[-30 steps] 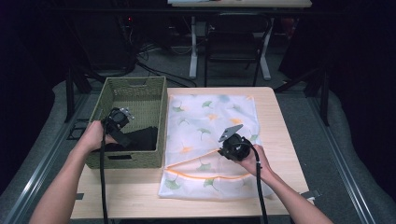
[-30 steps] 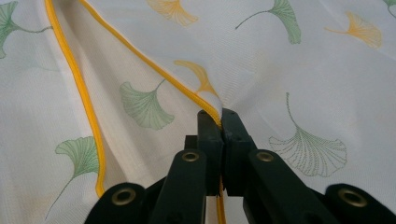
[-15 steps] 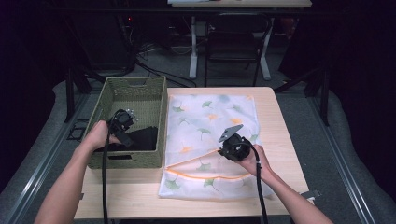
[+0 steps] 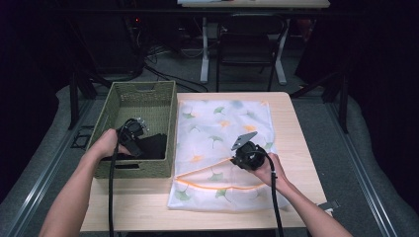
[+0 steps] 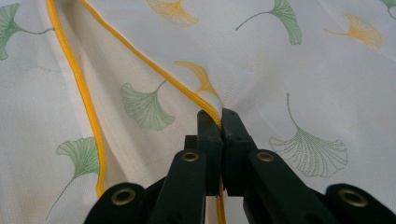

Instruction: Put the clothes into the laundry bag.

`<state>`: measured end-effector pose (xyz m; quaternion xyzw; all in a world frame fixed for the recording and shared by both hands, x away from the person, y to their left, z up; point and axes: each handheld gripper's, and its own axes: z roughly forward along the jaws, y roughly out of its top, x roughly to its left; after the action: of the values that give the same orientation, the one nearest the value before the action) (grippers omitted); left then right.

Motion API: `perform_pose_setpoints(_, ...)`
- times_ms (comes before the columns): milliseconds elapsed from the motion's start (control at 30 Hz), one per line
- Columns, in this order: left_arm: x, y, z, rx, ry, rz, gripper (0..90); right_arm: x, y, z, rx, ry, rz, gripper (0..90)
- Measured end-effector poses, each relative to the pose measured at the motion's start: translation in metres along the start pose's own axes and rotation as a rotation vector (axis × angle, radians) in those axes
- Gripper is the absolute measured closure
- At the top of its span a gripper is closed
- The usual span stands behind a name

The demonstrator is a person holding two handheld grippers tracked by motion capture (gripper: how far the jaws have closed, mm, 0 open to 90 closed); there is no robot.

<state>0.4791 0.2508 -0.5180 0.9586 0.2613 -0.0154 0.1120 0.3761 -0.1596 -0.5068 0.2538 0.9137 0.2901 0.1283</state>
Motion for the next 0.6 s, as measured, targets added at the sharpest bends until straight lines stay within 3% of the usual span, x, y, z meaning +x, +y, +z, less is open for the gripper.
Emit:
perform_pose_setpoints(133,-0.0007,-0.0014,0.0022,0.002,-0.007,0.009,14.9,0.0,0.0,0.0,-0.001,-0.001,-0.001,88.1)
perform_pose_setpoints(200,-0.0013,-0.0023,0.0021,0.006,-0.01,0.008,20.2,-0.0002,0.0001,0.0003,0.0,0.001,-0.002,88.1)
perform_pose_setpoints(233,-0.0016,-0.0029,0.002,0.017,-0.016,0.014,27.4,-0.0001,0.0004,0.0003,-0.001,-0.002,-0.007,88.1)
perform_pose_setpoints(400,-0.0025,-0.0031,0.002,0.021,-0.008,0.024,39.8,-0.0002,0.0006,0.0009,0.0,-0.002,-0.009,88.2)
perform_pose_setpoints(467,-0.0017,-0.0049,0.0017,0.012,-0.03,0.021,50.1,0.0002,0.0007,0.0005,0.0,-0.003,-0.007,88.2)
perform_pose_setpoints(600,-0.0016,-0.0072,0.0001,0.001,-0.047,0.013,55.5,0.0001,0.0006,0.0003,-0.001,-0.004,-0.006,88.2)
